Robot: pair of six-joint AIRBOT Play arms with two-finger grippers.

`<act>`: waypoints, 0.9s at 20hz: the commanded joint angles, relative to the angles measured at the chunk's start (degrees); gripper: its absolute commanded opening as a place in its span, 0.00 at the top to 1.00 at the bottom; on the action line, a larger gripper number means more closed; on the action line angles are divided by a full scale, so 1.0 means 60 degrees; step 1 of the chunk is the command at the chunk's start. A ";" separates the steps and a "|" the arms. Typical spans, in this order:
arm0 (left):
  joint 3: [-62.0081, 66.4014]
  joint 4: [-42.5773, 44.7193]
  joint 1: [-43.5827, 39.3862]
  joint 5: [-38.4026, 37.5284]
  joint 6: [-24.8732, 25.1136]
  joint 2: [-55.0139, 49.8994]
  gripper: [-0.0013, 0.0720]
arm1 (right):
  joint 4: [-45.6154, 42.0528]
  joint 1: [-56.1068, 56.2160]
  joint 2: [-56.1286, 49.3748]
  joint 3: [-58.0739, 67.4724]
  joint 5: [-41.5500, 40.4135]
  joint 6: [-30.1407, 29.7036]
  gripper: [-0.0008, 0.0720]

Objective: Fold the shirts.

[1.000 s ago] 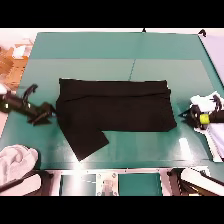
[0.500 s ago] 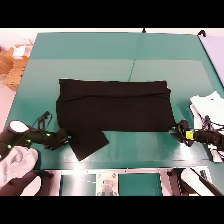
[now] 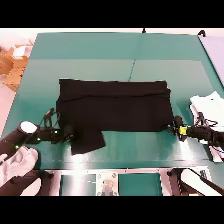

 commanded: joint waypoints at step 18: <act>0.4481 0.3002 -0.0084 -0.4685 -0.1322 0.1020 0.95 | -0.3282 0.0637 0.1235 0.4095 0.3825 0.2608 0.96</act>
